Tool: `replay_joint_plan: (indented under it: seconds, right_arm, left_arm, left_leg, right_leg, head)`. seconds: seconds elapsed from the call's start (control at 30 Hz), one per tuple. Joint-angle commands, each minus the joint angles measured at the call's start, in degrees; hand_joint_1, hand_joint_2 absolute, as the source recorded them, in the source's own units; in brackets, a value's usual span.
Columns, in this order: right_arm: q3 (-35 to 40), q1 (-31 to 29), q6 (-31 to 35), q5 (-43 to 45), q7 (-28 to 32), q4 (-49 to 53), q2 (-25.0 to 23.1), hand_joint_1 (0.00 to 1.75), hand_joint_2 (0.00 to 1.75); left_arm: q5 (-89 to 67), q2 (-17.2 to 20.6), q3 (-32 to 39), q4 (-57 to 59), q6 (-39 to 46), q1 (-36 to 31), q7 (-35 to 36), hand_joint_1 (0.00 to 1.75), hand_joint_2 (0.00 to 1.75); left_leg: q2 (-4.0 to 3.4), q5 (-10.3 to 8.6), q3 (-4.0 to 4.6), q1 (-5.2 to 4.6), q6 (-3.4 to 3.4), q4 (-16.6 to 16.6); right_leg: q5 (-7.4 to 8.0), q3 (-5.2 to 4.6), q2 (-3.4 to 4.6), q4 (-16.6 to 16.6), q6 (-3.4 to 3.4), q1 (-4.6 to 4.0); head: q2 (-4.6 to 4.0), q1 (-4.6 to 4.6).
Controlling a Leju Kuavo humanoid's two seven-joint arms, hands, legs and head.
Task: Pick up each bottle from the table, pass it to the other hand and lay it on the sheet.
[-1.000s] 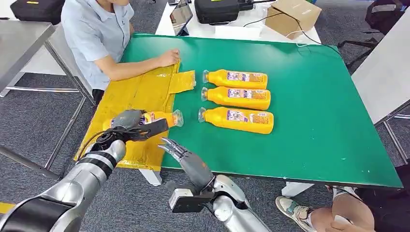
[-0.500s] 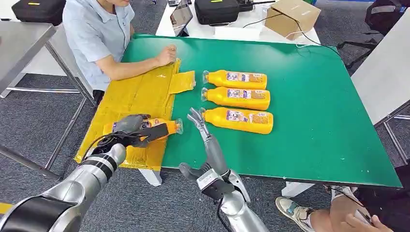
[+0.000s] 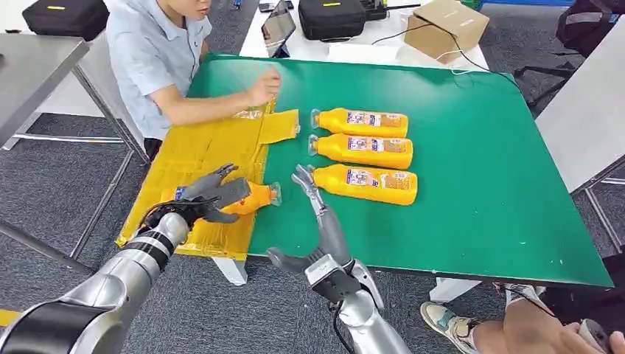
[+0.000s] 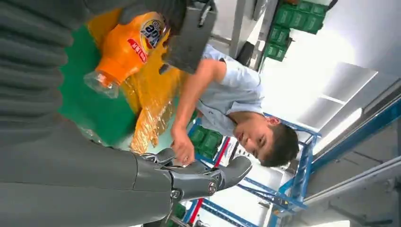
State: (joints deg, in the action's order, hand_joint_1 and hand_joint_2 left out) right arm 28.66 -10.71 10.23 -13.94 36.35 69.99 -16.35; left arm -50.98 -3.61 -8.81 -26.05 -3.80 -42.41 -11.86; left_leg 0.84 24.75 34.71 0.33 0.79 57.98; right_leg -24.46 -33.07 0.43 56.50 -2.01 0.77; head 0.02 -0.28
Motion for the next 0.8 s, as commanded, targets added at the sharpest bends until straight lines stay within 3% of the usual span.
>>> replay_joint_plan:
  seconds: [0.03, 0.13, 0.17, 0.27, 0.37, 0.47, 0.57, 0.6, 0.7, 0.8]
  right_arm:
    - [-3.3, -1.0, 0.6, 1.0, 2.1, -5.7, 1.1, 0.0, 1.75]
    - [-3.1, -0.5, 0.8, 0.9, 2.3, -5.0, 1.3, 0.0, 1.75]
    - [-3.1, 0.6, 1.5, 0.8, 2.5, -3.5, 1.8, 0.0, 1.75]
    - [-3.0, 1.6, 4.2, -1.5, 2.9, -1.3, 2.9, 0.0, 1.75]
    - [-2.5, 1.3, 5.9, -4.4, 2.7, -1.1, 4.3, 0.0, 1.75]
    - [-2.1, 0.0, 14.9, -18.2, -3.4, -2.3, 8.1, 0.0, 1.75]
    - [-4.3, 0.2, 16.2, -24.5, -8.4, -2.4, 9.8, 0.0, 1.75]
    - [-4.9, 0.2, 17.3, -31.9, -14.1, -2.7, 11.3, 0.0, 1.75]
    - [-8.8, 1.4, 17.0, -38.9, -20.4, -2.4, 13.5, 0.0, 1.75]
    - [-11.0, 3.1, 15.1, -43.5, -23.7, -0.8, 15.4, 0.0, 1.75]
  left_arm:
    - [26.9, -0.6, 5.6, -25.1, -7.8, 10.1, -8.8, 0.0, 1.75]
    - [29.2, -0.7, 5.3, -29.7, -6.6, 12.1, -9.4, 0.0, 1.75]
    - [32.0, -1.1, 4.9, -37.6, -3.7, 15.2, -9.6, 0.0, 1.75]
    - [39.6, -2.6, 5.0, -49.6, 1.2, 19.6, -12.3, 0.0, 1.75]
    - [44.4, -3.1, 5.0, -54.7, 3.2, 21.2, -12.2, 0.0, 1.75]
    - [59.2, -4.3, 7.8, -61.4, 2.2, 24.9, -10.5, 0.0, 1.75]
    - [64.8, -4.1, 8.4, -65.2, 2.6, 28.9, -8.5, 0.0, 1.75]
    - [66.0, -4.1, 9.0, -67.3, 3.1, 31.6, -8.3, 0.0, 1.75]
    - [63.6, -4.3, 9.9, -71.8, 4.5, 37.8, -9.8, 0.0, 1.75]
    - [60.6, -4.7, 9.8, -75.8, 4.6, 42.4, -11.5, 0.0, 1.75]
  left_leg:
    - [-0.1, -0.02, -0.2, -0.02, 0.0, -0.1]
    - [-0.21, 0.12, -0.35, 0.06, -0.06, -0.1]
    - [-0.14, 0.02, 0.09, 0.01, 0.0, 0.0]
    - [-0.12, 0.05, 0.17, 0.01, 0.01, 0.0]
    - [-0.2, 0.05, 0.3, 0.0, 0.02, 0.0]
    - [-0.21, 0.05, 0.35, 0.0, 0.02, 0.0]
    - [-0.33, 0.08, 0.2, -0.01, 0.03, -0.1]
    - [-0.27, 0.05, 0.31, -0.02, 0.03, -0.1]
    - [-0.38, 0.1, 0.1, -0.04, 0.03, -0.1]
    - [-0.17, 0.04, 0.35, -0.05, 0.03, -0.1]
  right_leg:
    - [0.04, 0.19, 0.02, -0.1, 0.04, 0.0]
    - [-0.09, 0.34, -0.01, -0.2, 0.17, -0.11]
    - [0.01, -0.12, 0.04, -0.1, 0.04, -0.08]
    - [-0.03, -0.19, -0.01, -0.1, 0.02, -0.09]
    - [-0.04, -0.34, 0.0, 0.0, 0.02, -0.06]
    - [-0.02, -0.38, 0.01, -0.1, 0.02, -0.06]
    - [-0.01, -0.25, 0.11, -0.1, 0.02, -0.03]
    - [0.01, -0.35, 0.08, -0.1, 0.01, -0.01]
    - [-0.01, -0.17, 0.16, -0.2, 0.03, 0.01]
    - [-0.02, -0.38, 0.02, -0.1, 0.01, 0.03]
  head:
    - [0.0, 0.02]
    - [0.0, 0.02]
    - [0.0, 0.02]
    - [0.0, 0.02]
    - [0.0, 0.0]
    - [0.0, 0.0]
    - [0.0, 0.02]
    - [0.0, 0.0]
    - [0.0, 0.0]
    - [0.0, 0.02]
